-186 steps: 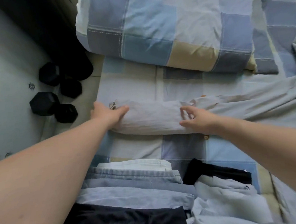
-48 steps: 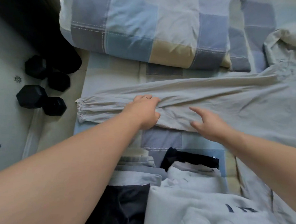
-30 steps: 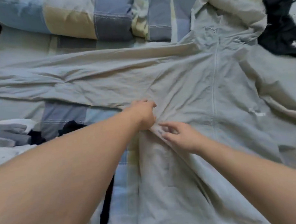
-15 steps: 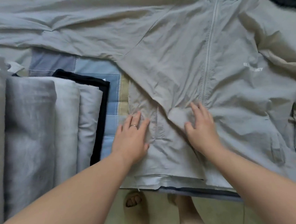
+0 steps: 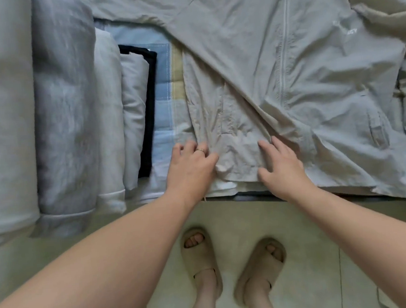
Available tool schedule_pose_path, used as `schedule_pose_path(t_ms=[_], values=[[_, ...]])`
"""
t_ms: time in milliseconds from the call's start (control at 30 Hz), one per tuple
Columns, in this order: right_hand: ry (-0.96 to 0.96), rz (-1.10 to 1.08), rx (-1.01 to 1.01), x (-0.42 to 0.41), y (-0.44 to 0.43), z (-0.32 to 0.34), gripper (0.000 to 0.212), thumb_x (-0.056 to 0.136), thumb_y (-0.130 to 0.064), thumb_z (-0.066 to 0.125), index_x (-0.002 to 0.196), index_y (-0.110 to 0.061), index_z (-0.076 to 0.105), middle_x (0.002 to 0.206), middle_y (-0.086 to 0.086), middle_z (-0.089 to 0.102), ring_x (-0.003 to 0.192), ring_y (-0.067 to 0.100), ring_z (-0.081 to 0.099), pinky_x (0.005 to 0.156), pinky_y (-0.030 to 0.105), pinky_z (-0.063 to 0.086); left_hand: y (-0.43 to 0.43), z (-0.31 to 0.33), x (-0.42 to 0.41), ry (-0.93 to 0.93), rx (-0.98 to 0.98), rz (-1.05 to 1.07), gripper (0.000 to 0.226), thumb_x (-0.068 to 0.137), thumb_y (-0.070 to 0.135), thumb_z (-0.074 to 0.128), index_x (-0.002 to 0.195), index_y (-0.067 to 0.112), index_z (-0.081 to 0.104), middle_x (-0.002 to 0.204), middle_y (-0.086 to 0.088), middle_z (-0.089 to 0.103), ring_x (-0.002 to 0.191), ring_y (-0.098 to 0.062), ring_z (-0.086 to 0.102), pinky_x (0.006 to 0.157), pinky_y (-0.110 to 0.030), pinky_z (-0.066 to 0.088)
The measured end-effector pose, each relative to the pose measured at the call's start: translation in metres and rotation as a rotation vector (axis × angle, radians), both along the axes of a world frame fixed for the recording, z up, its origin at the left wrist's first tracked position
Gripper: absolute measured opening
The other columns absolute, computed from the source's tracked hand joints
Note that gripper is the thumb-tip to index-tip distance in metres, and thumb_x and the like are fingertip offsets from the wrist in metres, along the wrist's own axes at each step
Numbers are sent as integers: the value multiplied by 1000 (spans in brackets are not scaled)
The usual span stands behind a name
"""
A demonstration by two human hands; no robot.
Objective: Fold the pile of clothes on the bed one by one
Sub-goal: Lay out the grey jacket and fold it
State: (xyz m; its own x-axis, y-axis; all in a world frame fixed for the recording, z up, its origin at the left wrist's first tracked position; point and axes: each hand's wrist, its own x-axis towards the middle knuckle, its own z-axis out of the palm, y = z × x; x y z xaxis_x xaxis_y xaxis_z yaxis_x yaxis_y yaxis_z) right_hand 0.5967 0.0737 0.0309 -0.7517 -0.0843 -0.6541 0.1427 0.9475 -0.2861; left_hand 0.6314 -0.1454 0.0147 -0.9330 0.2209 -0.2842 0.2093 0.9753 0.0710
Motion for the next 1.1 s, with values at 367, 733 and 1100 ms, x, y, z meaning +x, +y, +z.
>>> schedule_pose_path(t_ms=[367, 733, 1100], values=[[103, 219, 200, 15, 20, 1, 67, 87, -26, 59, 150, -32, 35, 166, 2, 15, 152, 22, 14, 120, 45, 15, -25, 15, 57, -260, -253, 336, 22, 94, 9, 45, 111, 20, 53, 110, -6, 68, 103, -29, 63, 76, -36, 36], [-143, 386, 124, 20, 41, -11, 83, 87, -38, 65, 156, -46, 18, 169, 1, -4, 154, 30, 1, 123, 48, 17, 3, 24, 41, -222, -119, 151, 32, 91, 2, 48, 116, 22, 54, 118, -3, 60, 111, -30, 52, 84, -39, 32], [-33, 242, 5, 22, 48, -2, 80, 83, -33, 64, 156, -29, 32, 166, 12, 12, 151, 32, 20, 122, 43, 24, 10, 41, 48, -394, -216, 106, 39, 90, 22, 56, 128, 19, 50, 137, -10, 47, 123, -32, 43, 93, -41, 35]])
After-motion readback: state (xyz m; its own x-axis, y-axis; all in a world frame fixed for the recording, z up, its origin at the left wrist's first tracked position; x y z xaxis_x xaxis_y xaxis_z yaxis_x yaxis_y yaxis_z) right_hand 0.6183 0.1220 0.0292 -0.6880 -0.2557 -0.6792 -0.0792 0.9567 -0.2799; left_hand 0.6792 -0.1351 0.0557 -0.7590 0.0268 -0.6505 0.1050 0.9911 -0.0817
